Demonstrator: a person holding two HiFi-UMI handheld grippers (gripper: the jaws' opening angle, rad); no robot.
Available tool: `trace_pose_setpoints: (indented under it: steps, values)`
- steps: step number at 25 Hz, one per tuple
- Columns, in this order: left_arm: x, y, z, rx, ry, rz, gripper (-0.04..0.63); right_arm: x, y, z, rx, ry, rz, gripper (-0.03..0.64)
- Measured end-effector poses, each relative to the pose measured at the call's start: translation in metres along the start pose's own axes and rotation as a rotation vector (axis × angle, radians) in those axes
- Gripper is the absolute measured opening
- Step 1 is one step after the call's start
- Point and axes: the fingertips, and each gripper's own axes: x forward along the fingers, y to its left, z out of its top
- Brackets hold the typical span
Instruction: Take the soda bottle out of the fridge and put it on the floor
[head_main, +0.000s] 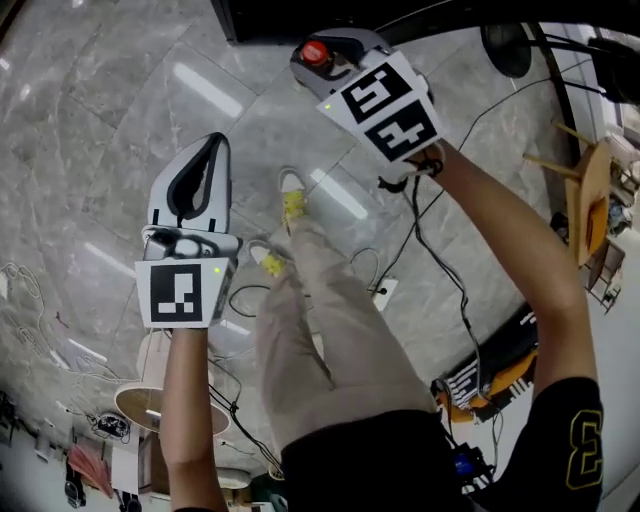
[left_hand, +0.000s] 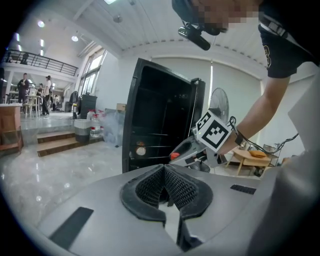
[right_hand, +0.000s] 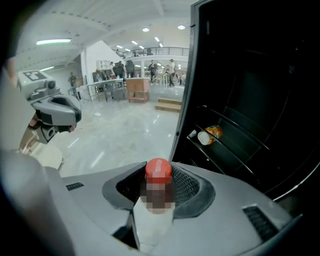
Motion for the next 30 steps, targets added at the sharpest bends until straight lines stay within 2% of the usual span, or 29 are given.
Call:
trace_pose_setpoints:
  steps: [5, 11, 14, 16, 21, 30]
  values:
    - [0.000, -0.012, -0.017, 0.041, 0.016, -0.041, 0.017, 0.015, 0.029, -0.034, -0.076, 0.082, 0.053, 0.143]
    - [0.007, -0.006, -0.035, -0.014, -0.018, -0.016, 0.016, 0.044, 0.048, -0.066, -0.201, 0.143, 0.101, 0.143]
    - [0.012, -0.008, -0.046, -0.013, -0.050, -0.037, 0.015, 0.053, 0.052, -0.088, -0.221, 0.172, 0.106, 0.143]
    - [0.016, -0.005, -0.058, 0.007, -0.033, -0.057, 0.016, 0.058, 0.057, -0.102, -0.226, 0.196, 0.107, 0.143]
    - [0.015, 0.011, -0.080, 0.027, 0.009, -0.036, 0.017, 0.083, 0.071, -0.121, -0.266, 0.226, 0.131, 0.143]
    - [0.009, 0.023, -0.114, -0.016, 0.033, 0.002, 0.017, 0.117, 0.088, -0.146, -0.366, 0.271, 0.172, 0.143]
